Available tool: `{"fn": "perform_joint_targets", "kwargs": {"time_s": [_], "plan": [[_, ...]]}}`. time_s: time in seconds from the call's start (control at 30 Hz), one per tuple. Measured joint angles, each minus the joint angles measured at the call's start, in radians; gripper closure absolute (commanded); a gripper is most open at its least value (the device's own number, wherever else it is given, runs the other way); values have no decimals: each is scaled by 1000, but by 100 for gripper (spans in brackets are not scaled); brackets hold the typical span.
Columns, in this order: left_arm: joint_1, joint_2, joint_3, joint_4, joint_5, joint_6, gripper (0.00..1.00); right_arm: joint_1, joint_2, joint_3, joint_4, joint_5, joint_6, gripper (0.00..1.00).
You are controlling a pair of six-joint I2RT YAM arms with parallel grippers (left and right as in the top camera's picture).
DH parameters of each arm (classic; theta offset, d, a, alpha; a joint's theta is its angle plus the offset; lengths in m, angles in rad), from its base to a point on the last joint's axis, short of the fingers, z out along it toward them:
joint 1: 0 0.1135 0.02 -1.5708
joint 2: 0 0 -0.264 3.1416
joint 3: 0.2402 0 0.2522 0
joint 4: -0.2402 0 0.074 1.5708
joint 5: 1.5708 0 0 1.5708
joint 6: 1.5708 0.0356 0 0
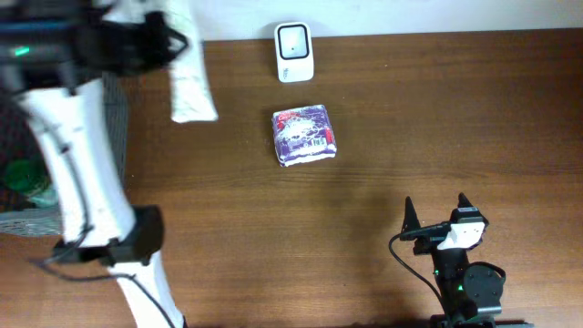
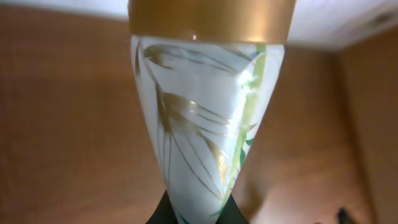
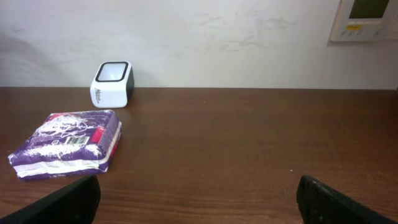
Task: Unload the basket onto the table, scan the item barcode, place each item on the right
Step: 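Carry the cream tube out and set it left of the purple package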
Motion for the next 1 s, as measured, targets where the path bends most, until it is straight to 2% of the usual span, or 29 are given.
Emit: {"fn": "perform_joint_targets", "kwargs": {"time_s": [0.13, 0.27, 0.4, 0.53, 0.63, 0.67, 0.7, 0.73, 0.83, 0.93, 0.97, 1.0], "plan": [[-184, 169, -24, -11, -254, -32, 100, 0, 0, 0, 0, 0, 0, 1], [-288, 265, -168, -6, -451, -129, 100, 0, 0, 0, 0, 0, 0, 1], [-311, 289, -349, 40, -507, -178, 100, 0, 0, 0, 0, 0, 0, 1], [-314, 299, -558, 195, -507, -196, 98, 0, 0, 0, 0, 0, 0, 1], [-314, 304, -672, 306, -488, -203, 84, 0, 0, 0, 0, 0, -1, 2], [-314, 304, -691, 326, -486, -208, 62, 0, 0, 0, 0, 0, 0, 1], [-315, 304, -714, 338, -481, -214, 48, 0, 0, 0, 0, 0, 0, 1], [-315, 304, -719, 332, -480, -205, 40, 0, 0, 0, 0, 0, 0, 1], [-315, 304, -710, 301, -473, -197, 36, 0, 0, 0, 0, 0, 0, 1], [-293, 307, -553, 130, -458, -193, 32, 0, 0, 0, 0, 0, 0, 1], [-262, 307, -411, 63, -453, -181, 13, 0, 1, 0, 0, 0, 0, 1], [-225, 297, -270, 11, -446, -162, 13, 0, 1, 0, 0, 0, 0, 1]]}}
